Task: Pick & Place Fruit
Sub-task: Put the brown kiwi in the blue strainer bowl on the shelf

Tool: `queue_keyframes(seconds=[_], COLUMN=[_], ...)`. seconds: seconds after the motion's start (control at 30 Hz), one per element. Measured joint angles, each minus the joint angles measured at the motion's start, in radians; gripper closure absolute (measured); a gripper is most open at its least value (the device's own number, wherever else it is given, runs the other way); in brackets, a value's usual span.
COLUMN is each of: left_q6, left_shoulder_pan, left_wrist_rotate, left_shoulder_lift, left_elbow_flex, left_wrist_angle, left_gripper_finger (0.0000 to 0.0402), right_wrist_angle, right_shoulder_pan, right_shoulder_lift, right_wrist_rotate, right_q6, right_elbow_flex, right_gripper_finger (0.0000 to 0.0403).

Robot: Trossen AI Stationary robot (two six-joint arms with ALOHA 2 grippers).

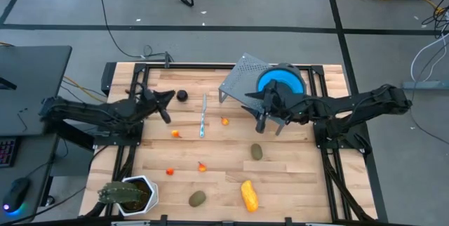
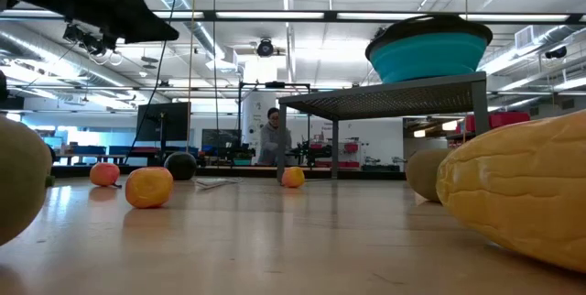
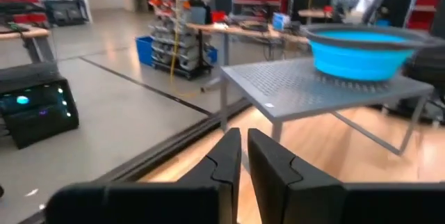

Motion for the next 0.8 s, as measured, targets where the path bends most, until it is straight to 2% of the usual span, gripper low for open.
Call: queue_keyframes(seconds=[0.13,0.27,0.4,0.5,0.57,0.8], left_q6=[-0.086,-0.175,-0.218,-0.228,-0.229,-0.154], left_shoulder_pan=[0.011,0.017,0.008,-0.01,-0.028,-0.089], left_wrist_rotate=[0.017,0.122,0.231,0.302,0.326,0.255], left_shoulder_lift=[0.135,0.266,0.362,0.398,0.413,0.421], left_elbow_flex=[0.095,0.206,0.253,0.256,0.255,0.255], left_wrist_angle=[-0.121,-0.249,-0.294,-0.298,-0.301,-0.298], left_gripper_finger=[0.0326,0.0275,0.0239,0.0225,0.0221,0.0229], right_wrist_angle=[0.015,0.019,0.016,0.009,0.011,-0.006], right_shoulder_pan=[0.001,0.001,0.001,0.004,0.016,0.114], right_shoulder_lift=[-0.004,-0.004,0.003,0.032,0.066,0.207], right_wrist_rotate=[0.001,-0.034,-0.21,-0.387,-0.45,-0.359], right_q6=[-0.012,-0.012,-0.012,-0.011,-0.001,0.05], right_elbow_flex=[-0.002,-0.002,-0.002,-0.002,-0.002,-0.003], right_gripper_finger=[0.019,0.019,0.019,0.019,0.019,0.019])
